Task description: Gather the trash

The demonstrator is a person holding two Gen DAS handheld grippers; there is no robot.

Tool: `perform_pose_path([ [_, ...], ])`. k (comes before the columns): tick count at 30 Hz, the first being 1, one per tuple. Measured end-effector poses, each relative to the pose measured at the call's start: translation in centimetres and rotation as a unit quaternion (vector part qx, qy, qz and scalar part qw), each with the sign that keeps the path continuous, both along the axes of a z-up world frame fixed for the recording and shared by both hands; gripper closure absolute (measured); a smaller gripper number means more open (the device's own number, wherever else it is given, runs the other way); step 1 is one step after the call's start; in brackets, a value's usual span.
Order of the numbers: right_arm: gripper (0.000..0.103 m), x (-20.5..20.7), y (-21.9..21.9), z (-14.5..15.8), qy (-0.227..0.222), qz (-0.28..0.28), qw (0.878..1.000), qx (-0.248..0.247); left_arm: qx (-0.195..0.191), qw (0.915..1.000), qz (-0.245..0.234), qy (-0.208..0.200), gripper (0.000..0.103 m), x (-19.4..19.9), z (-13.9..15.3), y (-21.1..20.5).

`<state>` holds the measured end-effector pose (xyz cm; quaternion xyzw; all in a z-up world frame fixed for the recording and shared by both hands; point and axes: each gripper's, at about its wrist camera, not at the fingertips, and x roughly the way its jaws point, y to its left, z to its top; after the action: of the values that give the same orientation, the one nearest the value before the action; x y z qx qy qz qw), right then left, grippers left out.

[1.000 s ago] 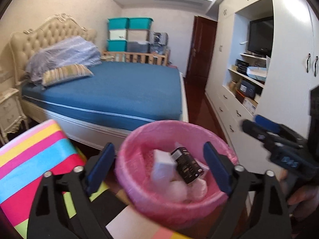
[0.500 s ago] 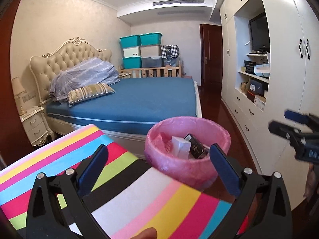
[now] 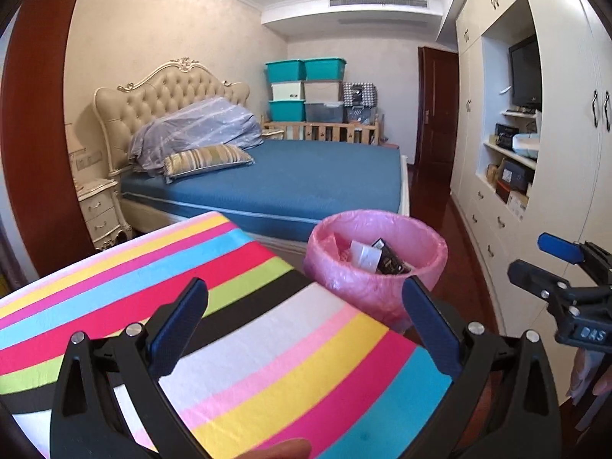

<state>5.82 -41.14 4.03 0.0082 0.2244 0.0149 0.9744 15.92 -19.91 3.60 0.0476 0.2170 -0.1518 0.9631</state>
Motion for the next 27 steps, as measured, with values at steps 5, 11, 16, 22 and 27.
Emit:
perform_pose_path([
  [5, 0.019, -1.0, -0.7, 1.0, -0.005, -0.009, 1.000, 0.000, 0.011, 0.9998, -0.015, -0.012, 0.005, -1.7, 0.0, -0.8],
  [11, 0.019, -1.2, 0.2, 1.6, 0.003, 0.004, 1.000, -0.014, 0.008, 0.9996, -0.021, -0.014, 0.005, -2.0, 0.0, -1.2],
  [16, 0.019, -1.5, 0.2, 1.9, -0.003, 0.006, 1.000, -0.014, 0.004, 0.9996, -0.025, -0.014, 0.005, -2.2, 0.0, -1.2],
  [22, 0.019, -1.5, -0.2, 1.9, 0.000, 0.002, 1.000, -0.015, 0.000, 0.9995, -0.029, -0.008, 0.005, -2.5, 0.1, -1.1],
  [27, 0.019, -1.5, -0.1, 1.9, 0.001, 0.000, 1.000, -0.018, -0.003, 0.9994, -0.035, -0.003, 0.005, -2.4, 0.2, -1.1],
])
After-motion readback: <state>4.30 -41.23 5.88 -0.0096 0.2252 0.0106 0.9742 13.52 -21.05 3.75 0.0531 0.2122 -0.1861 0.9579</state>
